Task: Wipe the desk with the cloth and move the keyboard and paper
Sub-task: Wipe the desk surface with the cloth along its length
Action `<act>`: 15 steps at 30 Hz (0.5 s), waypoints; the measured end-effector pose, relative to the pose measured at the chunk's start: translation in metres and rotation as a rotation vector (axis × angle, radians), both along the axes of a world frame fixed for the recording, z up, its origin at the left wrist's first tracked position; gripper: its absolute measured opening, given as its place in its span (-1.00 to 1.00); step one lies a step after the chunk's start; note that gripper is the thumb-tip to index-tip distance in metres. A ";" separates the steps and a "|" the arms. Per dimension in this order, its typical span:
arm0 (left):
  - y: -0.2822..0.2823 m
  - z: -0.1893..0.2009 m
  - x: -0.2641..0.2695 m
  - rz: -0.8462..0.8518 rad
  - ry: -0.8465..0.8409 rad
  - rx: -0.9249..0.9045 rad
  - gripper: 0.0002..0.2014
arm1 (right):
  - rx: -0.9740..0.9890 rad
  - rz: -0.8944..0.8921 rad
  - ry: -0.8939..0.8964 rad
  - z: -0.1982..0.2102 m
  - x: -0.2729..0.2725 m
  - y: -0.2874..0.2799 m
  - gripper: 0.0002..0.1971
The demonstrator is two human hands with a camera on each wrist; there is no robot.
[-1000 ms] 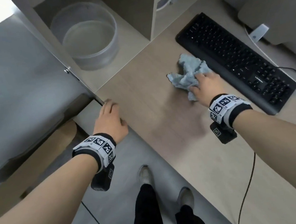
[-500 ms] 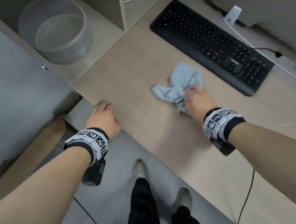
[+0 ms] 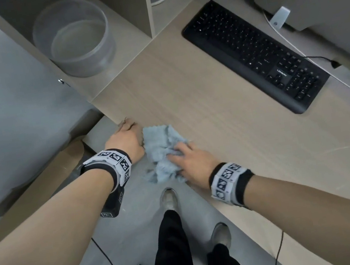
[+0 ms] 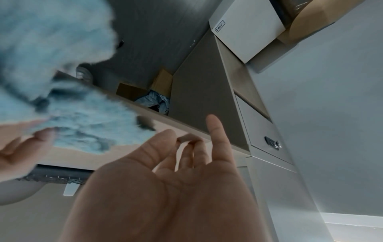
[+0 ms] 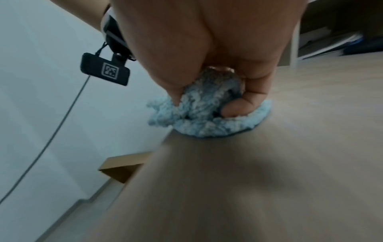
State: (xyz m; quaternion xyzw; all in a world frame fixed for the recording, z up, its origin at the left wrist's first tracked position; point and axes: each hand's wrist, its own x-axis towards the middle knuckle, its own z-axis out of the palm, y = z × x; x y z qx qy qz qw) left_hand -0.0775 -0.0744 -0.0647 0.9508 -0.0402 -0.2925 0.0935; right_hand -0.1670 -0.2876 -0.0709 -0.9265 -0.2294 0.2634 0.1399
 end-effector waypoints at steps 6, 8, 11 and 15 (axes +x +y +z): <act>-0.002 -0.015 0.002 0.021 -0.028 0.019 -0.36 | -0.136 -0.647 -0.041 0.004 0.051 -0.114 -0.54; -0.004 -0.015 0.003 0.015 -0.038 0.013 -0.34 | -0.195 -0.812 -0.064 0.006 0.075 -0.136 -0.64; -0.003 -0.016 0.002 -0.012 -0.067 0.008 -0.34 | -0.309 -0.836 -0.112 0.005 0.106 -0.138 -0.60; -0.003 -0.017 0.002 -0.007 -0.044 0.010 -0.30 | -0.312 -0.637 -0.122 0.007 0.132 -0.098 -0.46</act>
